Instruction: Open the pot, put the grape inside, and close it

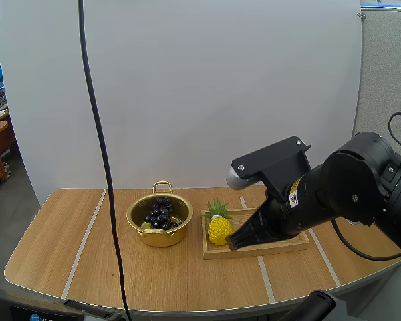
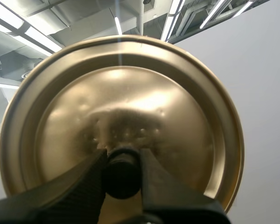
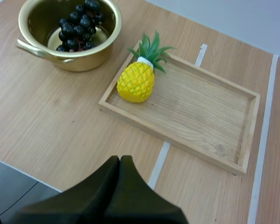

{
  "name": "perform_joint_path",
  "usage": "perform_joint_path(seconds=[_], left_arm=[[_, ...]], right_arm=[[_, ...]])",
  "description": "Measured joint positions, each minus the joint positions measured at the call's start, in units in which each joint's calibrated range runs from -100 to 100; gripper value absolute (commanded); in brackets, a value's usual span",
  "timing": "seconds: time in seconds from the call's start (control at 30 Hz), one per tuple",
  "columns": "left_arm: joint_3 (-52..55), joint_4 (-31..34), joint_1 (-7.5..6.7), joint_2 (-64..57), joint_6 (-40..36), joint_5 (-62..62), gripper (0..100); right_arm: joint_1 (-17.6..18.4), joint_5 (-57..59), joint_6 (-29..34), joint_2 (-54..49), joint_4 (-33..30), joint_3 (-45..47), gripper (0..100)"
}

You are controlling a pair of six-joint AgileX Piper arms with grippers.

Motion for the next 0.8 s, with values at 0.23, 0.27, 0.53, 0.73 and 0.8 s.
perform_joint_path(seconds=[0.23,0.27,0.53,0.73,0.8], left_arm=[[0.0,0.0,0.00,0.0,0.0,0.0,0],[0.0,0.0,0.00,0.0,0.0,0.0,0],[0.0,0.0,0.00,0.0,0.0,0.0,0],[0.0,0.0,0.00,0.0,0.0,0.0,0],[0.0,0.0,0.00,0.0,0.0,0.0,0]], right_arm=[[0.0,3.3,0.0,0.0,0.9,0.0,0],[0.0,3.5,0.0,0.0,0.9,0.0,0],[0.0,3.5,0.0,0.0,0.9,0.0,0],[0.0,3.5,0.0,0.0,0.9,0.0,0],[0.0,3.5,0.0,0.0,0.9,0.0,0]])
